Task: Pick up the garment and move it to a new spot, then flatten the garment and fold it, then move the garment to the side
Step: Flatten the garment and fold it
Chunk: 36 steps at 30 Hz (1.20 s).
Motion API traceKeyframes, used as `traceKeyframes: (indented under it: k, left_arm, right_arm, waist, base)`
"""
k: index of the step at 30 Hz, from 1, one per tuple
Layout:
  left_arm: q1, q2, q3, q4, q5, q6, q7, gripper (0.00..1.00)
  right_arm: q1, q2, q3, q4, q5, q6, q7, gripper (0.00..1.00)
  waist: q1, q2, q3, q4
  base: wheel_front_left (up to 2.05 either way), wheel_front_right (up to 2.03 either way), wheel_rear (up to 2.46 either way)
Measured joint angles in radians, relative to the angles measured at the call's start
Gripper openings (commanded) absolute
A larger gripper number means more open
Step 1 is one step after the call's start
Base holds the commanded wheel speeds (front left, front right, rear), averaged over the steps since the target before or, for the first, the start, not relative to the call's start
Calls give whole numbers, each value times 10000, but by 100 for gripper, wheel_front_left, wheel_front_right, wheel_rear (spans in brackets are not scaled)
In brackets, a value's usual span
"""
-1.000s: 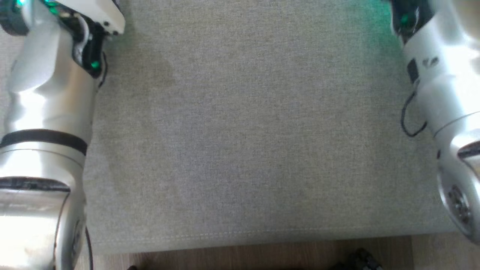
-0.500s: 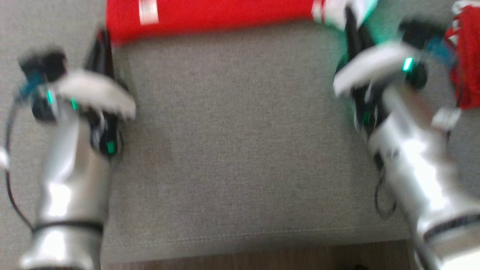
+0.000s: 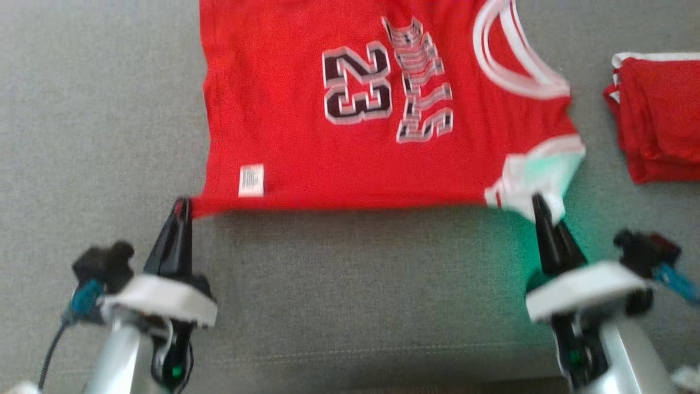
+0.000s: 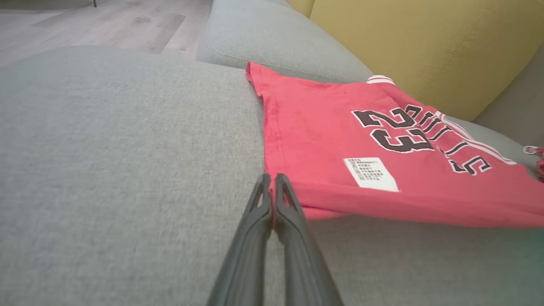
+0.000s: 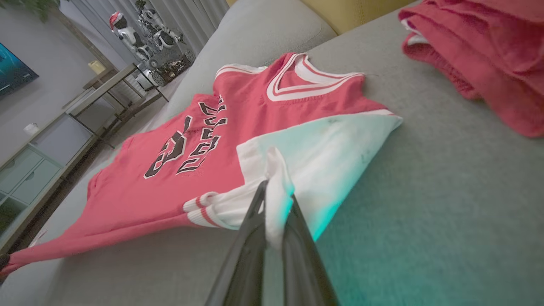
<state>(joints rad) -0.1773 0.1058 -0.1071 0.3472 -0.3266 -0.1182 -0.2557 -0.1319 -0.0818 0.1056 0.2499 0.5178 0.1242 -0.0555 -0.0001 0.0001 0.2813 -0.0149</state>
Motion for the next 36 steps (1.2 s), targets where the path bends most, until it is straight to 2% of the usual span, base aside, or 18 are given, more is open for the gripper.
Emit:
traceKeyframes:
  k: [1,7,13,18,23,30,36]
  left_arm:
    - [0,0,0,0,0,0,0,0]
    - [1322,-21,44,-1488,0,581,351,0]
    - [2797,-113,56,-2844,-92,1127,825,0]
    - [3341,-123,-52,-3557,-113,1323,1262,0]
    - [3283,-21,-148,-3626,-113,1294,1732,0]
    - [2089,468,-196,-3365,-268,968,2640,0]
    - [986,660,-148,-2615,-506,700,2892,0]
  right_arm:
    - [0,0,0,0,0,0,0,0]
    - [2350,412,-734,-2901,-575,0,1540,0]
    - [3655,431,-909,-3900,-251,2,1795,0]
    - [3883,460,-1166,-4029,-351,2,1804,0]
    - [3590,464,-1302,-3864,-681,2,1785,0]
    - [1967,454,-1087,-3273,-1496,2,2119,0]
    - [347,382,-698,-2476,-2029,0,2382,0]
  waist:
    - [0,0,0,0]
    - [0,0,-358,20]
    - [0,0,-678,127]
    - [0,0,-784,192]
    - [0,0,-770,228]
    - [0,0,-327,233]
    - [0,0,239,230]
  base:
    - [0,0,0]
    - [0,0,0]
    - [0,0,0]
    - [0,0,0]
    - [0,0,0]
    - [0,0,0]
    - [0,0,0]
